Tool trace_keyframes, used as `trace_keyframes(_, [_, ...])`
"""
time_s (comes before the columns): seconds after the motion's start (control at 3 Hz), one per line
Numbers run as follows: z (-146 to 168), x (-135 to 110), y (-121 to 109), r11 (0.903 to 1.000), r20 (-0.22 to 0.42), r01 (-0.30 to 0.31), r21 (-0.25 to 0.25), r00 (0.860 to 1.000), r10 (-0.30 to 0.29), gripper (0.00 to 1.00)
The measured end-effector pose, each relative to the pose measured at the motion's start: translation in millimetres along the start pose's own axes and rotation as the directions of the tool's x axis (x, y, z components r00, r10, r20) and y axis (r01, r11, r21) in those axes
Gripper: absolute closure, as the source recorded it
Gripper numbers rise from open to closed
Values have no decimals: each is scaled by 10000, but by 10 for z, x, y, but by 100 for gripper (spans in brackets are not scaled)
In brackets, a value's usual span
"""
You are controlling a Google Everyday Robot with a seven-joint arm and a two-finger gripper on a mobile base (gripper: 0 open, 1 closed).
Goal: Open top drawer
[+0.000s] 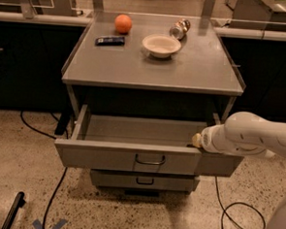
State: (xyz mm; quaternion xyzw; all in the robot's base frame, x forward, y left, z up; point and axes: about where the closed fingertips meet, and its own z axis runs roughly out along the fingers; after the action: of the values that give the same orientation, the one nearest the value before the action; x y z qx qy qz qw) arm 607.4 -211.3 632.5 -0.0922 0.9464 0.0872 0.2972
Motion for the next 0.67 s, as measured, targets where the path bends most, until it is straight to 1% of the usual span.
trace_keyframes(0.33, [-11, -3, 2, 10000, 0, 0, 0, 10000, 0, 100])
trace_keyframes(0.67, [-211, -121, 12, 9993, 857, 264, 270, 9959, -286, 100])
